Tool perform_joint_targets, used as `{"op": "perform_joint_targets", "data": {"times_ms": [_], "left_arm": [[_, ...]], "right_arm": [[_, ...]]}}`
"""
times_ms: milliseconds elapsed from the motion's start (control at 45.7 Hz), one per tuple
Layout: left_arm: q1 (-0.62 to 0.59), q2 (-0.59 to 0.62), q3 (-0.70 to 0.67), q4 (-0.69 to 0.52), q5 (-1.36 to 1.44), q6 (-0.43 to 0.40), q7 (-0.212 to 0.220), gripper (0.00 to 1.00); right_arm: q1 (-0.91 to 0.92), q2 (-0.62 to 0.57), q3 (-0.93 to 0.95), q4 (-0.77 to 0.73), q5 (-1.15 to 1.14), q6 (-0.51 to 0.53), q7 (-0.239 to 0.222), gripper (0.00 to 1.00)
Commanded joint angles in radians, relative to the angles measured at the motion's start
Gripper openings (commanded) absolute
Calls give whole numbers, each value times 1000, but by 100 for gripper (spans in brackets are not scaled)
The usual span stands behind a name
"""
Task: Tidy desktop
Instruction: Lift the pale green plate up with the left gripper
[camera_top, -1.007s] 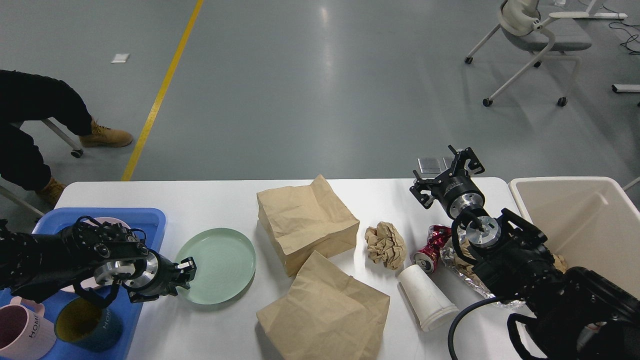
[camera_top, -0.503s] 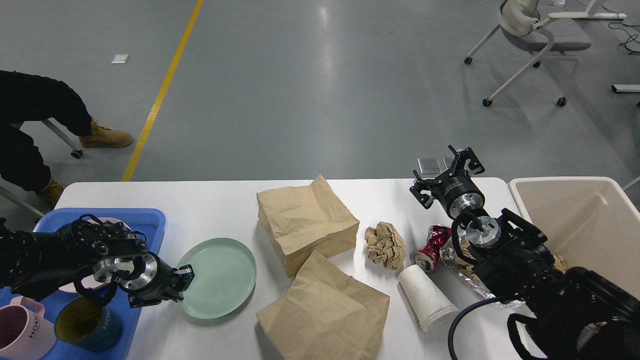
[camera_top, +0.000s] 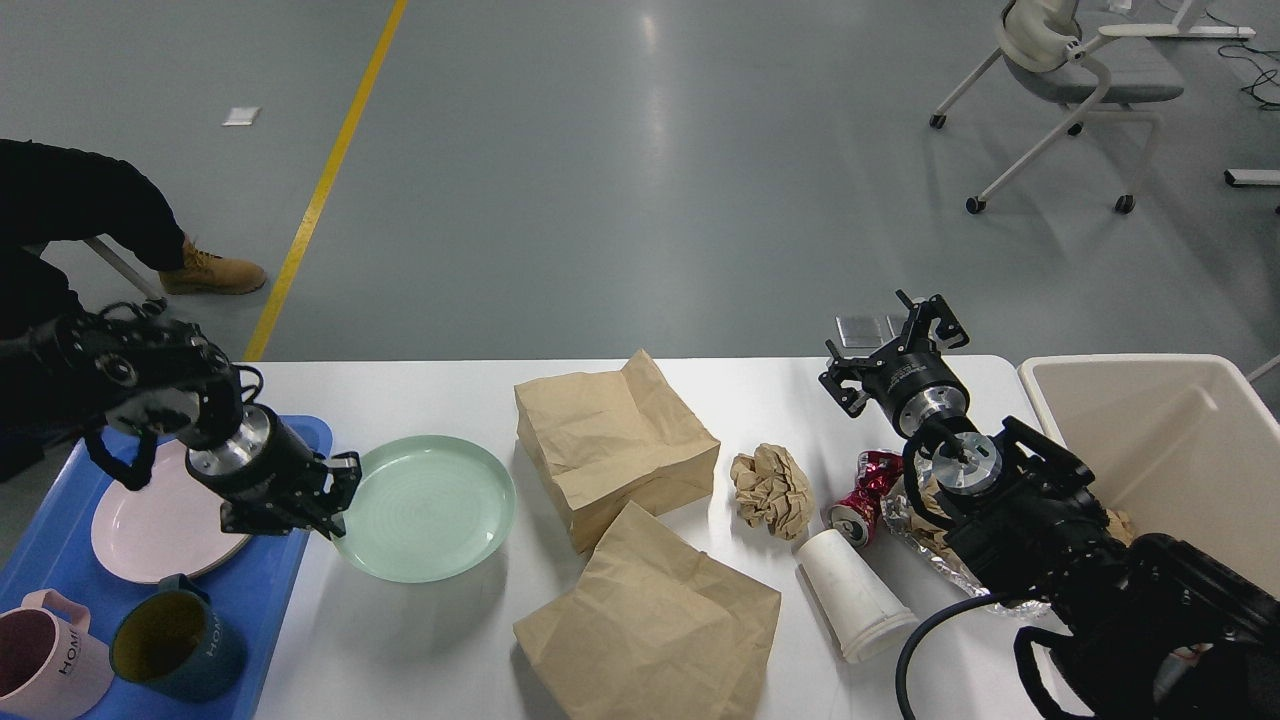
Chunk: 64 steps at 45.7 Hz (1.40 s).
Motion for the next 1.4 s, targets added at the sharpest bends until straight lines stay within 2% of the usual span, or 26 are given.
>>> {"op": "perform_joint_targets", "data": {"times_ms": [0,263,460,613,744,875,1160,1269,1379], "left_arm": [[-137,44,62,-48,-1,-73,-5,0],[-527,129,202,-196,-21,-265,-11,0],[-804,134,323,-196,-108,-265,-12,0],[-892,133,381,-194,-182,-265,-12,0],[-889,142,403,-188,-203,-265,-20,0],[-846,246,437,-180,-203,-265,-75,0],[-599,439,403,-145,-205,-265,-95,0],[-487,470,346,-82,-205,-265,-95,0],[-316,470,250,26,-211,-265,-95,0]], "right_arm": [[0,0,0,0,0,-1,0,100],[0,0,0,0,0,-1,0,100],[0,0,0,0,1,-1,0,100],[0,0,0,0,0,1,0,100],[0,0,0,0,0,1,0,100],[0,0,0,0,0,-1,0,100],[0,0,0,0,0,-1,0,100],[0,0,0,0,0,-1,0,100],[0,0,0,0,0,-1,0,100]]}}
